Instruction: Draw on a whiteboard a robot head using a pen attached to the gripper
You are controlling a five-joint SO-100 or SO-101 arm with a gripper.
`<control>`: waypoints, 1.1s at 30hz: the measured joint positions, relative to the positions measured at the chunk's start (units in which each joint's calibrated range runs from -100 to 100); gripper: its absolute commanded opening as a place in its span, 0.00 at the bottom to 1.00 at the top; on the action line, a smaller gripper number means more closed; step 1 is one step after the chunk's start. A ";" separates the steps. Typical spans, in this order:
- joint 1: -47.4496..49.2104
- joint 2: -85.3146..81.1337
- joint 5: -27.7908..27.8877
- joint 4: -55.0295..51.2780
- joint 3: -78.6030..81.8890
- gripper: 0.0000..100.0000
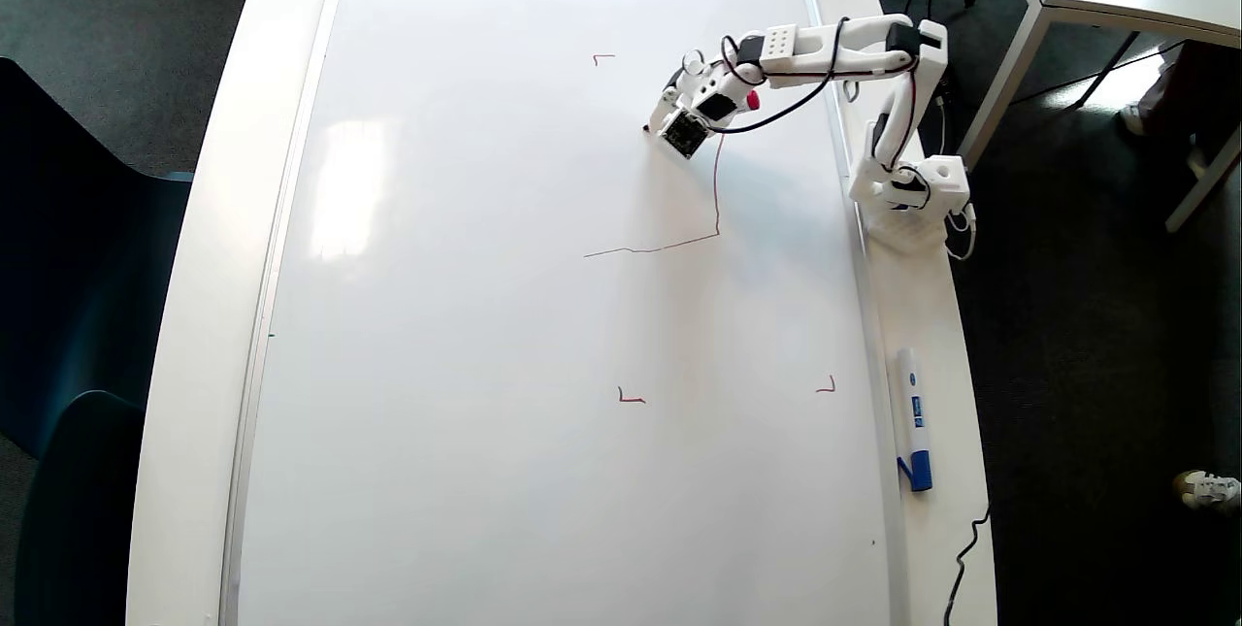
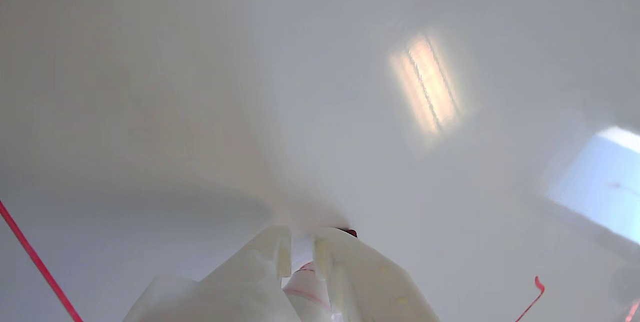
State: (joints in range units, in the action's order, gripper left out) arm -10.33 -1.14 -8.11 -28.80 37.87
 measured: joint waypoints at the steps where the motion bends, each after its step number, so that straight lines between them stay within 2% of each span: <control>1: 0.23 1.02 0.00 0.00 -1.37 0.01; 12: 1.58 11.18 -0.05 0.08 -14.53 0.01; 16: 1.58 13.81 -1.64 0.00 -18.09 0.01; 33: 2.26 14.49 -1.90 -0.08 -19.64 0.01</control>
State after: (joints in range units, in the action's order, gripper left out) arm -8.07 13.34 -10.01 -28.89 18.23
